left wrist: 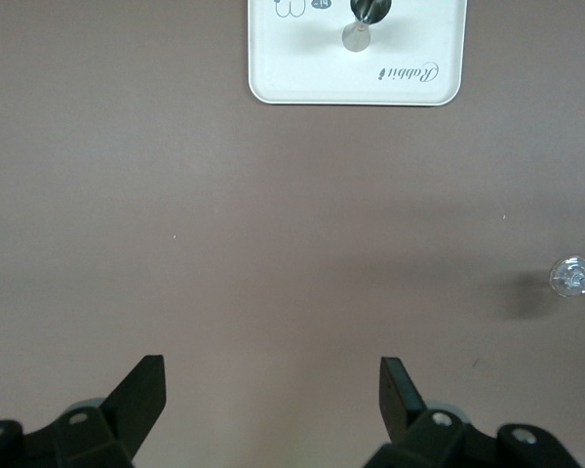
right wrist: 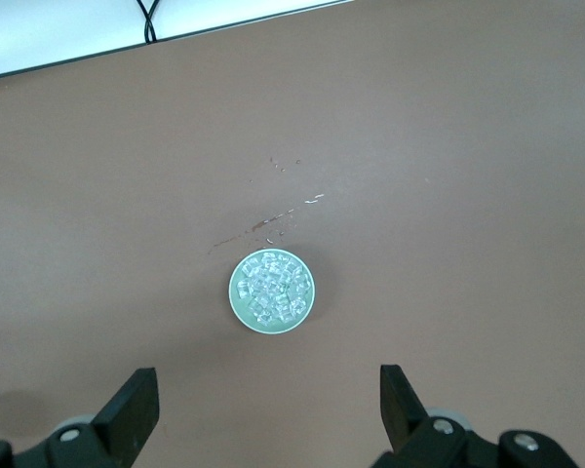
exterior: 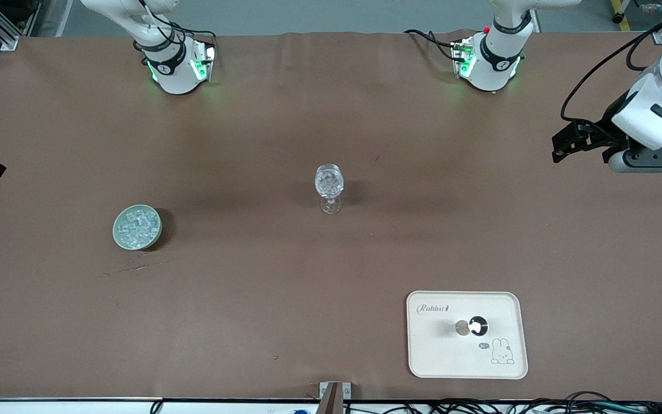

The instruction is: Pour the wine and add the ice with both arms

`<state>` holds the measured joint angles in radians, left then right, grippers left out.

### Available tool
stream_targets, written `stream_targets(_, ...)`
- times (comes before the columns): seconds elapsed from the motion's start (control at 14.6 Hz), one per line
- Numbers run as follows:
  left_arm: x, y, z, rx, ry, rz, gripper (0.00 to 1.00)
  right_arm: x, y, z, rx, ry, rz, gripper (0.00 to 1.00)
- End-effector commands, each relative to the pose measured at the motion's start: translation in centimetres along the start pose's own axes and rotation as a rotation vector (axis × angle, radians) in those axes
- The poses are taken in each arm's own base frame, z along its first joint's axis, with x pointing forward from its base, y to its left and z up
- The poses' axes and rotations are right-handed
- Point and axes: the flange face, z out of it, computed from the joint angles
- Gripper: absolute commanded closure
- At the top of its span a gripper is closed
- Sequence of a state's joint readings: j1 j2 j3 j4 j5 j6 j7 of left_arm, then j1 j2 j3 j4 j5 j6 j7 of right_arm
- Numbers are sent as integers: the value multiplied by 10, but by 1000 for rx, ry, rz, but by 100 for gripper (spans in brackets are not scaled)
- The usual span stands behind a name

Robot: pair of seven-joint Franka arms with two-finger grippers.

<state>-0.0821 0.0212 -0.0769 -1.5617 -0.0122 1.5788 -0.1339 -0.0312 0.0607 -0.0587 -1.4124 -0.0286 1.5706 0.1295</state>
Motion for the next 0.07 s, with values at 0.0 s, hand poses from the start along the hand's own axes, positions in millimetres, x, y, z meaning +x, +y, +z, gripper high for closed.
stream_targets(0.0,-3,-6,-4,21,5,-2,4,-5,0,0,15,-3,0,0)
